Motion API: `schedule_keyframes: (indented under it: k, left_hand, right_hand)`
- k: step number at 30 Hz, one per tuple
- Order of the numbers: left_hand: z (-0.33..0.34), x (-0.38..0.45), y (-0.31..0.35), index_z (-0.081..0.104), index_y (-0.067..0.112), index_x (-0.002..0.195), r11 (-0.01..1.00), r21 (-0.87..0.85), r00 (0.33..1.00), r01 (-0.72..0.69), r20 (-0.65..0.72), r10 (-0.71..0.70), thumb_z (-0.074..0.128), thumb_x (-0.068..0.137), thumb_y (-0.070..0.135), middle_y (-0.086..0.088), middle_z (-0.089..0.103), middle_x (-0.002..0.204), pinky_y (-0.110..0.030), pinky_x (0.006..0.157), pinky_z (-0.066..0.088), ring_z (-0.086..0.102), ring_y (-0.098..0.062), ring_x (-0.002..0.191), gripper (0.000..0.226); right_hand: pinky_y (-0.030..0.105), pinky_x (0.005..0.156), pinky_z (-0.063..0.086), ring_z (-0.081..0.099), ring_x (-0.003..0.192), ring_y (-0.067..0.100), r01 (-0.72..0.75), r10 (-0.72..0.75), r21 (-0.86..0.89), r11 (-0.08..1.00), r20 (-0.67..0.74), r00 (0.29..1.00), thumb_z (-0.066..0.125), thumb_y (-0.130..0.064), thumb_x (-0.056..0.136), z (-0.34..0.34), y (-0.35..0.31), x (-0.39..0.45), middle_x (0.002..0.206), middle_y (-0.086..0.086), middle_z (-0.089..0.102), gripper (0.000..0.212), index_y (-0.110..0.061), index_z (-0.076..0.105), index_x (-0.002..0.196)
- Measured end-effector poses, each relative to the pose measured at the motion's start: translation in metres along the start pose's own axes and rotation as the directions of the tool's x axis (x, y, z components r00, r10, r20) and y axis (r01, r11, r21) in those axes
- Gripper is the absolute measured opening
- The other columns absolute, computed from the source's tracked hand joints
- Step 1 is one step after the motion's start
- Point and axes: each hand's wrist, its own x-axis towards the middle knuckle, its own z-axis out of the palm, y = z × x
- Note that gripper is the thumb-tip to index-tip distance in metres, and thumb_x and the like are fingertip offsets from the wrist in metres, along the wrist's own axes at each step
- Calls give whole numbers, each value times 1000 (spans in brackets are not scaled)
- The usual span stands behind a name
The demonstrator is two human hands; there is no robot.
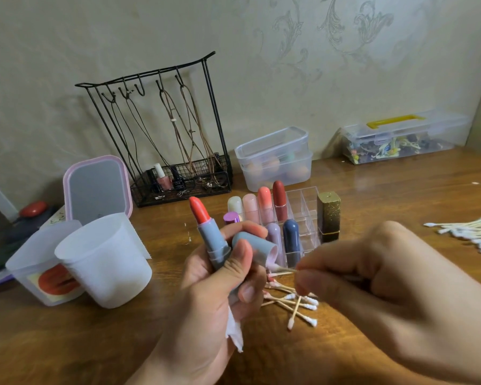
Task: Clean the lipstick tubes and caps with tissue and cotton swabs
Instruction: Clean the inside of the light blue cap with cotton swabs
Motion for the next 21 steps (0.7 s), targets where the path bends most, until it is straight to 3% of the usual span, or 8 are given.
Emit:
schedule_keyframes:
  k: [3, 5, 7, 10, 11, 13, 16, 21]
  left_hand:
    - [-3, 3, -1, 75, 13, 91, 996, -85, 998, 20, 54, -15, 91, 48, 34, -6, 51, 59, -15, 38, 31, 39, -8, 43, 50]
    - [-5, 6, -2, 69, 7, 104, 985, -168, 998, 46, 42, -40, 93, 46, 33, -9, 46, 59, -17, 35, 34, 38, -10, 41, 69]
    - [-5, 7, -3, 67, 6, 103, 980, -194, 997, 50, 60, -39, 90, 54, 31, -8, 46, 61, -17, 34, 34, 39, -10, 41, 60]
    - [-2, 7, -3, 65, 6, 83, 971, -232, 998, 60, 4, -61, 74, 71, 23, -6, 45, 63, -14, 32, 31, 38, -9, 39, 23]
    - [0, 7, -2, 61, 6, 79, 968, -242, 996, 72, -29, -82, 67, 72, 23, -6, 43, 62, -14, 31, 30, 36, -10, 38, 20]
    - [0, 7, -2, 58, 6, 81, 963, -255, 991, 87, -74, -109, 66, 68, 25, -7, 41, 60, -13, 30, 28, 34, -10, 37, 24]
    - [4, 5, -2, 61, 5, 85, 966, -230, 985, 117, -95, -142, 79, 66, 26, -5, 37, 57, -13, 31, 25, 32, -9, 36, 33]
    - [8, 4, -4, 68, 4, 82, 978, -160, 978, 136, -134, -158, 63, 69, 24, -4, 39, 56, -12, 31, 23, 31, -8, 36, 25]
  right_hand:
    - [5, 41, 23, 30, 38, 0, -92, 117, 252, 963, -87, 989, 60, -33, 84, -7, 4, 0, 42, -12, 37, 25, -17, 66, 66]
    - [6, 39, 22, 29, 37, 1, -100, 130, 216, 971, -128, 983, 57, -29, 80, -9, 5, -1, 41, -12, 34, 22, -15, 66, 65]
    - [7, 39, 22, 30, 36, 2, -102, 124, 150, 983, -150, 981, 54, -25, 77, -8, 3, -2, 41, -10, 34, 18, -17, 66, 66]
    - [5, 41, 23, 33, 39, 4, -41, 38, -10, 999, -173, 984, 55, -16, 84, -3, 2, -2, 48, -6, 42, 18, -18, 66, 69]
    - [6, 42, 25, 36, 40, 5, -19, 9, -53, 998, -181, 983, 56, -16, 86, -1, 3, -2, 51, -4, 45, 18, -18, 67, 71]
    - [13, 42, 33, 46, 44, 8, 7, -32, -136, 991, -182, 983, 57, -20, 90, 4, 9, -2, 52, -4, 50, 21, -14, 68, 74]
    - [30, 42, 43, 51, 47, 13, 1, -51, -249, 969, -194, 980, 50, -32, 95, 13, 16, -3, 58, -4, 59, 30, -16, 69, 79]
    - [33, 37, 42, 52, 44, 26, 21, -116, -364, 931, -242, 963, 45, -33, 97, 15, 19, -2, 60, -1, 61, 34, -16, 69, 80]
